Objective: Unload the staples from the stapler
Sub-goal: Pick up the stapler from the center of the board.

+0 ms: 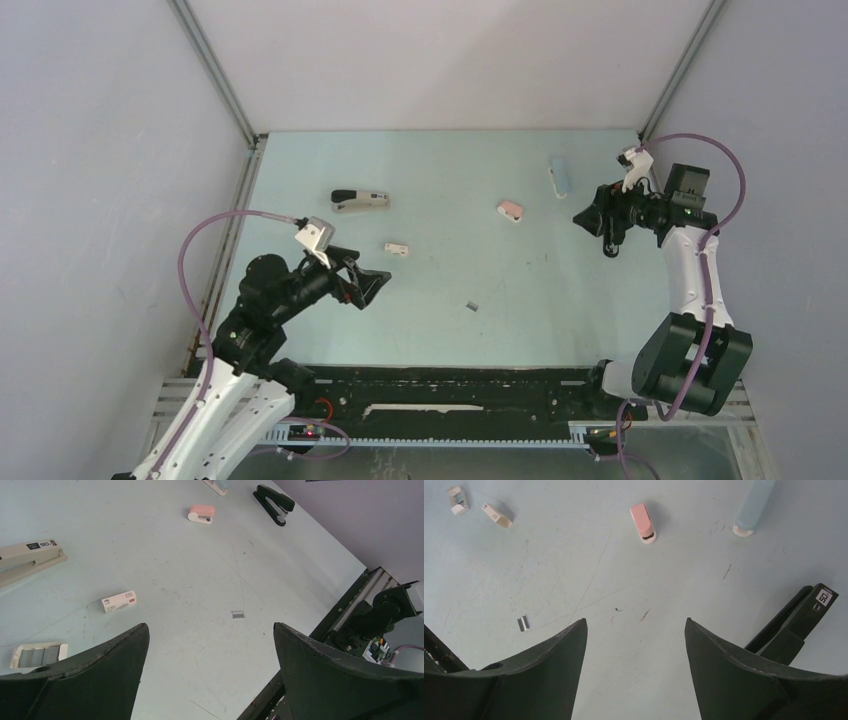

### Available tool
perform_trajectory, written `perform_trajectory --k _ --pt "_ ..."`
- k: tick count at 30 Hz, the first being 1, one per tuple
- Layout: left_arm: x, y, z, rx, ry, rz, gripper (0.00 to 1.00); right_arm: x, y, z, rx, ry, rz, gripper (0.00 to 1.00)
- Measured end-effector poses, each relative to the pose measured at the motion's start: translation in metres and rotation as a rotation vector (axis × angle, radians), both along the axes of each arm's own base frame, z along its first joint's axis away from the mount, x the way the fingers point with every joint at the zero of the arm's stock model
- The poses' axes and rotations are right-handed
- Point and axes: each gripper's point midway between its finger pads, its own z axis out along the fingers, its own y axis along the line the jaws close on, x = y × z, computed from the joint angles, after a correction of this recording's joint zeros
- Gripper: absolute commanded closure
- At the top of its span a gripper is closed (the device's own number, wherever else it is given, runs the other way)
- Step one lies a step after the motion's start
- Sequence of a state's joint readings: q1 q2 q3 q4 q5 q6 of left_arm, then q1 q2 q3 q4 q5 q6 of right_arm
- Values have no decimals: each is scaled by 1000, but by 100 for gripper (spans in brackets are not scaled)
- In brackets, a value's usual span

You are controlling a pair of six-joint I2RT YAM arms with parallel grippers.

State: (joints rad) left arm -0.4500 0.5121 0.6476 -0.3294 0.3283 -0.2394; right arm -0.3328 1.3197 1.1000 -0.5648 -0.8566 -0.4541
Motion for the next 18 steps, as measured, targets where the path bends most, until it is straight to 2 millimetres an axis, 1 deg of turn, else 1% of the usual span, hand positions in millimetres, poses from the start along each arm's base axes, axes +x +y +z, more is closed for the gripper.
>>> perform_trajectory --k 4,18 --pt "0 0 2 -11 1 -5 0 1 -3 -4 -9 13 -13 20" --pt "-2 -1 3 -26 13 -15 0 3 -13 -9 -42 21 -47 20"
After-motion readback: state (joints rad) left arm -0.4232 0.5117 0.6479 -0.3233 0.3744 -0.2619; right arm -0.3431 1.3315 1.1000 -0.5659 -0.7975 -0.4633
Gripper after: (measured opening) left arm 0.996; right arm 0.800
